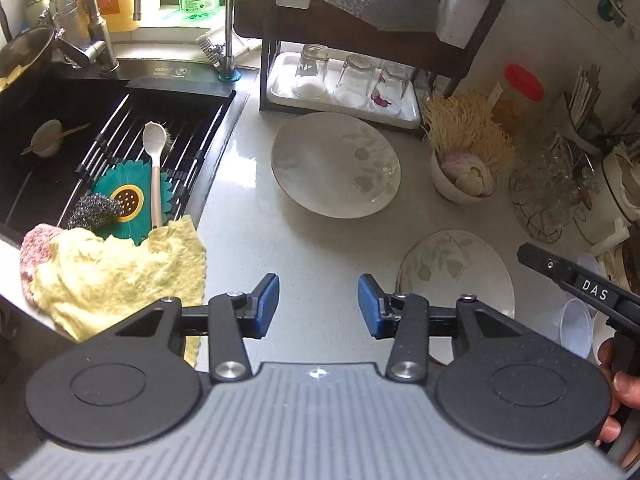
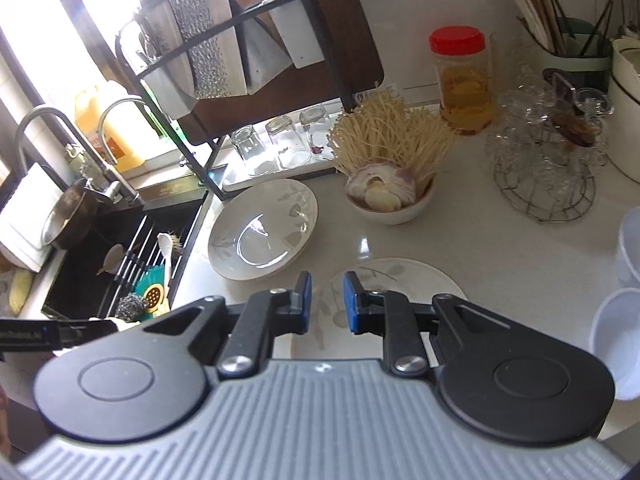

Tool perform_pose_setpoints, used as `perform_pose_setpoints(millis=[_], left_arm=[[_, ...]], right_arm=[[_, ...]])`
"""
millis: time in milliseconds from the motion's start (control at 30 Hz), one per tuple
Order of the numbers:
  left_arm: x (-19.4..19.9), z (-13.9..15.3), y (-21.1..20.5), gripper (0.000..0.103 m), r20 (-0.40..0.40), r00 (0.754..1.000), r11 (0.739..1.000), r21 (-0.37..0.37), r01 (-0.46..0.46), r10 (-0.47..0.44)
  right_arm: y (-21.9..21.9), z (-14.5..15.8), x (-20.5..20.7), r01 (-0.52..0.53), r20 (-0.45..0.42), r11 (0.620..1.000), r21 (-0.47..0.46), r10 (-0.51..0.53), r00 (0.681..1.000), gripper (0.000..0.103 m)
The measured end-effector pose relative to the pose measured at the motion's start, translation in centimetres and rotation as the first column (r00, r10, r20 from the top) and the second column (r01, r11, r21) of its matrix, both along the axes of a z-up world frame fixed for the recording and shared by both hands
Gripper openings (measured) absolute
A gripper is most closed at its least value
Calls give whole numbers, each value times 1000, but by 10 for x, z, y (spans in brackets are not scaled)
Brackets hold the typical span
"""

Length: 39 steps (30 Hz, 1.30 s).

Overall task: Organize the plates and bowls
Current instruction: 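Move the left gripper to the second leaf-pattern bowl by the dish rack, then close the left gripper on the rim of the second bowl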

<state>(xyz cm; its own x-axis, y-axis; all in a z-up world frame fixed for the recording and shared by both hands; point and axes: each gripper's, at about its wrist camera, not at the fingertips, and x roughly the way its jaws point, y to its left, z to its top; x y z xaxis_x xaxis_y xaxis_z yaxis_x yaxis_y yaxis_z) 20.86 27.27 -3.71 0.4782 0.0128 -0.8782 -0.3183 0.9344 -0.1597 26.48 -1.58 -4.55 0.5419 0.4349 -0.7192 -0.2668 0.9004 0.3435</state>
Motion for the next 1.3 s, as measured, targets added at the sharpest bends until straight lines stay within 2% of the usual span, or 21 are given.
perform_pose_setpoints(millis=[67, 133, 433, 533, 600, 800, 867, 933, 1000, 1300], left_arm=[[9, -6, 13, 53, -4, 1000, 1000, -25, -5, 5], [19, -10, 23, 54, -11, 1000, 1000, -13, 5, -5], [75, -35, 57, 54, -26, 998, 997, -56, 50, -51], [94, -49, 63, 55, -65, 994, 992, -95, 87, -93], [105, -58, 74, 55, -83, 993, 991, -106, 76, -85], [138, -87, 105, 55, -115, 991, 993, -104, 57, -69], [147, -97, 109, 55, -131, 987, 991, -109, 79, -93], [155, -107, 110, 55, -154, 980, 988, -109, 107, -123], [160, -117, 112, 55, -171, 975, 985, -125, 123, -143], [187, -150, 119, 60, -197, 963, 976, -156, 155, -185]], right_arm=[[9, -3, 9, 7, -12, 1000, -3, -7, 1000, 21], [18, -6, 17, 15, -27, 1000, -4, -15, 1000, 21], [51, -19, 50, 61, -51, 998, -17, -62, 997, 21], [59, -25, 60, 86, -67, 996, -8, -86, 994, 21], [64, -29, 66, 101, -77, 995, 0, -101, 992, 22], [75, -44, 85, 150, -128, 989, 9, -148, 981, 22], [77, -49, 91, 169, -146, 986, -1, -167, 975, 22], [80, -54, 97, 182, -163, 983, -13, -181, 970, 27], [84, -59, 102, 190, -171, 982, -9, -189, 967, 50], [104, -86, 131, 172, -218, 985, -20, -172, 961, 50]])
